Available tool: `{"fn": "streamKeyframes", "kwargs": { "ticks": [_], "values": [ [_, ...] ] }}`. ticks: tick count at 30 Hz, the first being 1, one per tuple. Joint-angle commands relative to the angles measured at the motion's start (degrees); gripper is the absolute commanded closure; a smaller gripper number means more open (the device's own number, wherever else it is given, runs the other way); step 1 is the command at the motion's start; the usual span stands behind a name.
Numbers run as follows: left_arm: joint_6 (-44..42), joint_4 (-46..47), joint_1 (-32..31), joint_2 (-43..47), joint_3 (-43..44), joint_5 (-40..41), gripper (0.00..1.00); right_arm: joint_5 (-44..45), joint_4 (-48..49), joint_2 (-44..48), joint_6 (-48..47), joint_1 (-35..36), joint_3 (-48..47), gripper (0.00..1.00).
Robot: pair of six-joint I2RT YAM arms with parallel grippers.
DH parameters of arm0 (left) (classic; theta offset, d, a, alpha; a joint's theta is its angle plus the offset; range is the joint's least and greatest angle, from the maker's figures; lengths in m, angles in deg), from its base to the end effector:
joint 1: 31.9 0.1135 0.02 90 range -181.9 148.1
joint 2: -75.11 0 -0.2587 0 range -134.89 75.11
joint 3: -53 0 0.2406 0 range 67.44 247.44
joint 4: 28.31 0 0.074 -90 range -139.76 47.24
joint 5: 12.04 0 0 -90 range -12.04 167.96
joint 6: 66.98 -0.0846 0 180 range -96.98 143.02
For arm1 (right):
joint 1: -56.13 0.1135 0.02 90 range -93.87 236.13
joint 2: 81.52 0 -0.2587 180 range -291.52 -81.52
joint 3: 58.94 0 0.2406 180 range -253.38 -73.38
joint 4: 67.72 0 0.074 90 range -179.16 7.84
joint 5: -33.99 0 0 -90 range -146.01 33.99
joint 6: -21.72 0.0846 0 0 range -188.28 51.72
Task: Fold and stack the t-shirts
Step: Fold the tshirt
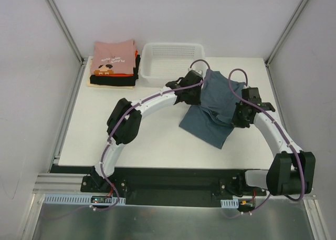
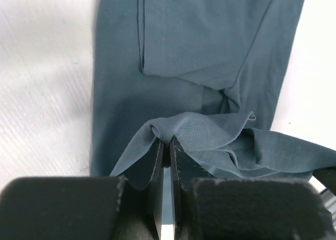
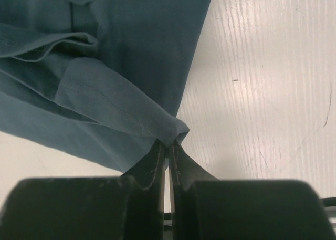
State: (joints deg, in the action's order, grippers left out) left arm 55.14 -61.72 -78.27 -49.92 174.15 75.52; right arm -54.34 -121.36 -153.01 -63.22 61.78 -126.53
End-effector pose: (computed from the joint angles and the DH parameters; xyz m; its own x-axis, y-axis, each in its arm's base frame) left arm 0.3663 -0.3895 0.2130 -0.7510 0.0179 -0.6601 0.4100 0.7963 -0.4448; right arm 0.2620 0.0234 0.2087 -0.8437 0.0051 -0.5368 -0.0085 0.9997 0.0228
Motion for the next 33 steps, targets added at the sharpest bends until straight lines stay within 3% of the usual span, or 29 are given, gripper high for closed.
{"fn": "streamKeyframes", "kwargs": {
  "ticks": [1, 10, 11, 14, 17, 18, 21, 22, 23, 24, 25, 33],
  "values": [
    [-0.74, 0.15, 0.75, -3.19, 4.81, 1.73, 0.96, -2.45, 3.16, -4.35, 1.09, -2.31, -2.4, 0.98],
    [1.19, 0.24, 1.1, -8.21, 7.98, 4.28, 0.91, -3.35, 9.23, -13.15, -0.05, -4.42, -4.33, 0.95],
    [1.71, 0.24, 1.37, -8.82, 8.15, 4.37, 0.84, -2.91, 9.23, -14.9, -0.05, -4.68, -4.77, 0.94],
    [2.51, 0.24, 2.07, -8.91, 8.77, 2.53, 0.77, -3.43, 9.32, -17.63, -0.4, -5.12, -6.0, 0.84],
    [1.64, 0.24, 2.07, -7.34, 8.51, -0.28, 0.61, -3.43, 9.32, -18.08, -0.75, -5.38, -6.62, 0.59],
    [1.46, 0.33, 1.99, -6.72, 7.9, -1.07, 0.52, -3.43, 8.71, -17.82, -0.49, -5.39, -6.71, 0.45],
    [1.28, 0.94, 1.72, -3.3, 4.74, -4.15, 0.4, -4.83, 8.09, -14.84, -0.23, -5.39, -5.66, 0.31],
    [1.37, 1.2, 1.37, -2.16, 3.51, -4.33, 0.26, -5.36, 8.0, -13.69, -0.23, -5.39, -5.04, 0.28],
    [1.28, 1.56, 1.11, 0.38, 0.71, -4.16, 0.2, -6.23, 8.09, -11.25, 0.04, -5.39, -3.82, 0.22],
    [1.28, 2.08, 0.5, 1.71, -0.71, -3.89, 0.15, -6.59, 7.74, -9.74, 0.04, -5.39, -3.29, 0.11],
    [1.19, 2.26, 0.06, 3.03, -2.03, -3.72, 0.01, -6.94, 7.47, -8.25, 0.12, -5.3, -2.41, 0.03],
    [2.42, 3.49, -2.41, 20.07, -19.68, -1.35, 0.01, -18.98, 9.4, 8.1, -2.4, -4.77, 5.94, 0.03]
  ]
}}
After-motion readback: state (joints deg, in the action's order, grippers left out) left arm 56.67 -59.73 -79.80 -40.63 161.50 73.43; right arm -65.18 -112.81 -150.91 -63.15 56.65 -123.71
